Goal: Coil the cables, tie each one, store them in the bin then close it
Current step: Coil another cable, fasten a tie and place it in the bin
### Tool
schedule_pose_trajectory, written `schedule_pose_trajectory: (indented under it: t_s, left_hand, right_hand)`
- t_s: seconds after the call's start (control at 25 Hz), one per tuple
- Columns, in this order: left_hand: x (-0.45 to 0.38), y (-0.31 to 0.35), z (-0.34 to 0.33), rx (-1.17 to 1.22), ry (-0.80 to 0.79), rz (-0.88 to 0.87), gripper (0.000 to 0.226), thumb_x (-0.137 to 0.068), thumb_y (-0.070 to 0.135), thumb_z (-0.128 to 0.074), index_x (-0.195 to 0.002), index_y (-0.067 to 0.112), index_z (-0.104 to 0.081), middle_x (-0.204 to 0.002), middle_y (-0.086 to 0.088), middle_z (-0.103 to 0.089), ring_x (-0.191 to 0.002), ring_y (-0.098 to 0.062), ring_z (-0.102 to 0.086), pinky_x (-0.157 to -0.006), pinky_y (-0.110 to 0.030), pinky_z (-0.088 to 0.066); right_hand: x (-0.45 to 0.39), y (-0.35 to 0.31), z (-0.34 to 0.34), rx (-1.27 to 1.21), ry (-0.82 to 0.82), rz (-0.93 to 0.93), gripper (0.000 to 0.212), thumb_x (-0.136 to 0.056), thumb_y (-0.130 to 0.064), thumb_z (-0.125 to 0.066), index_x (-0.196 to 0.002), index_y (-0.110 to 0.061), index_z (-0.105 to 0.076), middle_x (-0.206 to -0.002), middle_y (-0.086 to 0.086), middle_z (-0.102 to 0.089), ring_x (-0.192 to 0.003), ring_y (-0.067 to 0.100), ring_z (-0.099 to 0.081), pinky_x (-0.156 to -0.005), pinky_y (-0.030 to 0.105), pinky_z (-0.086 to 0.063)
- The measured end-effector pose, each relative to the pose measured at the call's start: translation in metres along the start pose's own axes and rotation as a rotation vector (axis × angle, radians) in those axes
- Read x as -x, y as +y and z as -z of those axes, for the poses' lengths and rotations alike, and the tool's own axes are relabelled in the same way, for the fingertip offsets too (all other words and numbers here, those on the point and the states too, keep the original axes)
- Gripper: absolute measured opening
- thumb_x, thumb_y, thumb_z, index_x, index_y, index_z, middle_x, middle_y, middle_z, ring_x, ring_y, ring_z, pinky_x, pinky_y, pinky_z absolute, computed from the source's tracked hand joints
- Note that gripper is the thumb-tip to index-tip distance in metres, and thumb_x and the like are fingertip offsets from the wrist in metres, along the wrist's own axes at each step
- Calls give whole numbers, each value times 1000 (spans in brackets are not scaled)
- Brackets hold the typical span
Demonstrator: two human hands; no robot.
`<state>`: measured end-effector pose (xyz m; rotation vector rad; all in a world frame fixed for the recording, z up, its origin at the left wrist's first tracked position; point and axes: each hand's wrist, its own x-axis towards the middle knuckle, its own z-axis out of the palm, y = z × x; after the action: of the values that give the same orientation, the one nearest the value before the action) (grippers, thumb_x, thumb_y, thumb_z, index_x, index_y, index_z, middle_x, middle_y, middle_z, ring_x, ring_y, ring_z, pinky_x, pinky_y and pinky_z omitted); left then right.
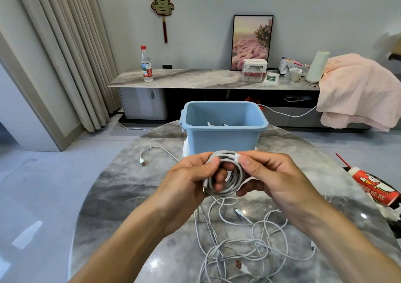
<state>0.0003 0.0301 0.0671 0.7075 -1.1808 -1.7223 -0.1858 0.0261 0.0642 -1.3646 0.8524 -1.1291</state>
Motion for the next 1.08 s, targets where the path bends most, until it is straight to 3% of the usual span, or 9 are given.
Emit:
schedule_pose_trajectory:
  t_s: [0.16,0.36,0.48,0.56,0.68,0.76,0.84,0.96,1.08]
  left_hand:
    - [-2,-3,-3,-30,126,4,22,-95,16,-49,-95,-2,-61,-66,-4,-51,-58,-12,-46,-58,-18,-45]
    - [-3,-1,-7,80,174,33,21,-86,17,-51,-82,1,-63,-63,-4,-50,-57,-12,-44,-58,-18,-43]
    - [-3,-1,-7,149,208,35,23,-84,17,-53,-85,-1,-66,-66,-6,-51,-60,-13,-46,-61,-21,-44]
    - [-5,-8,-10,126,255,42,26,-93,13,-48,-93,-4,-69,-73,-10,-59,-70,-18,-53,-73,-29,-50]
    - [-8,-22,-16,49,343,40,33,-102,16,-43,-110,-5,-66,-104,-21,-72,-99,-33,-67,-99,-48,-48]
    - [-10,-26,-20,93,372,19,35,-98,23,-50,-115,-4,-64,-112,-24,-69,-109,-37,-65,-102,-48,-47]
    - [-10,-24,-19,158,358,12,42,-87,30,-60,-118,2,-63,-110,-18,-70,-104,-32,-65,-97,-43,-48]
    - [-6,-24,-19,304,160,54,44,-85,27,-65,-128,18,-62,-126,-14,-66,-113,-26,-61,-107,-46,-39]
    - [-4,-31,-17,326,51,17,50,-73,12,-62,-122,17,-60,-133,-12,-62,-119,-28,-58,-105,-46,-39]
  right_hand:
    - [-1,12,-8,-33,63,16,29,-86,-24,-61,-106,-12,-77,-90,12,-74,-74,21,-63,-55,30,-52]
    - [5,17,-24,92,98,103,32,-99,-32,-46,-112,-19,-72,-101,4,-75,-100,21,-70,-90,37,-54]
    - [7,14,-33,254,110,193,27,-101,-31,-46,-111,-21,-69,-97,-4,-74,-97,14,-69,-87,29,-52]
    - [8,18,-37,369,198,250,22,-101,-28,-49,-106,-22,-69,-92,-5,-73,-90,12,-68,-80,31,-53]
    - [9,24,-43,331,295,255,20,-102,-23,-50,-103,-19,-70,-92,-5,-75,-88,10,-70,-74,24,-53]
    - [8,26,-43,216,322,236,22,-101,-19,-49,-103,-17,-71,-95,-3,-76,-91,10,-71,-76,19,-52]
    - [6,28,-42,78,335,220,24,-100,-21,-49,-103,-16,-72,-98,2,-76,-95,16,-71,-81,24,-53]
    - [6,37,-48,-126,320,136,27,-99,-24,-50,-101,-12,-74,-102,11,-75,-101,25,-70,-89,36,-53]
    - [8,37,-53,-233,267,74,28,-98,-25,-50,-98,-10,-74,-99,9,-75,-97,18,-70,-82,29,-52]
